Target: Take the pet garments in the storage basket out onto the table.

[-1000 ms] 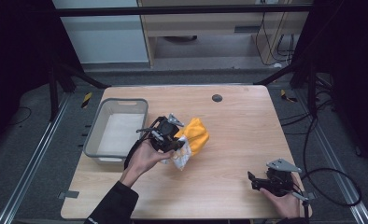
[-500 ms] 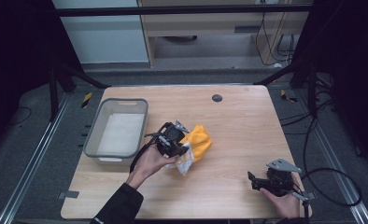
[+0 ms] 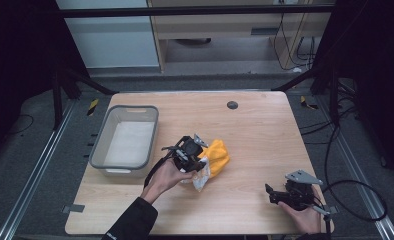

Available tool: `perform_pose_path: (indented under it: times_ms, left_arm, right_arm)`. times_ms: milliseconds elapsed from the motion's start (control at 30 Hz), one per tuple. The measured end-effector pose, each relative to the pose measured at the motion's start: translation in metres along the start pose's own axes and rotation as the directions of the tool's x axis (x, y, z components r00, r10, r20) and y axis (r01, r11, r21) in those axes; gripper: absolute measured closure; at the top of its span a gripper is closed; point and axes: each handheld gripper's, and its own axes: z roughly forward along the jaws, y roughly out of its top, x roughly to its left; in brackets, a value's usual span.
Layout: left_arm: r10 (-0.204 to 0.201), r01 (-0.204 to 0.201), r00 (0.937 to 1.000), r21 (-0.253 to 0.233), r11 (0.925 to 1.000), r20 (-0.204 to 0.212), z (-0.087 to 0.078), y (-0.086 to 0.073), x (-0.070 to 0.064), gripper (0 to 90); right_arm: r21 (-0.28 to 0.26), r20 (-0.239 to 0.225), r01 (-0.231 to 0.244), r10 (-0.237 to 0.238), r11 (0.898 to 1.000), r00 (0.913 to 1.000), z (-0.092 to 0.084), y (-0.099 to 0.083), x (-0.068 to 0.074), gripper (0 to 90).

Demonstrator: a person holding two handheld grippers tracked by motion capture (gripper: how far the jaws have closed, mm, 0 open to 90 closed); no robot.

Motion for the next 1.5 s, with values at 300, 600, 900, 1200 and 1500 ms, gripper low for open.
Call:
perform_pose_path:
  times_ms: [300,600,900,1200,1500]
  left_arm:
    - [0.008,-0.008,0.9999,0.018,0.9998,0.011,0.011,-0.004,-0.003,71.1]
    - [0.022,-0.022,0.9997,0.037,0.9991,0.013,0.018,-0.008,-0.004,59.9]
    - [0.017,-0.018,0.9997,0.010,0.9998,0.015,0.009,-0.010,-0.006,48.6]
    - [0.008,-0.007,0.9998,-0.070,0.9976,0.020,-0.012,-0.018,-0.002,32.8]
    - [-0.006,-0.001,0.9992,-0.170,0.9854,-0.040,-0.031,-0.035,0.000,25.6]
  right_arm:
    - [0.003,-0.002,0.005,-0.005,1.000,1.0000,0.001,0.000,0.000,7.5]
    - [0.005,-0.003,0.005,-0.005,1.000,1.0000,0.001,0.000,0.000,7.2]
    - [0.004,0.000,0.005,-0.005,1.000,1.0000,0.001,0.000,0.000,7.0]
    - [0.002,0.004,0.007,-0.007,1.000,1.0000,0.001,0.000,0.000,6.7]
    - [0.003,0.006,0.003,-0.003,1.000,1.0000,0.001,-0.001,0.000,6.6]
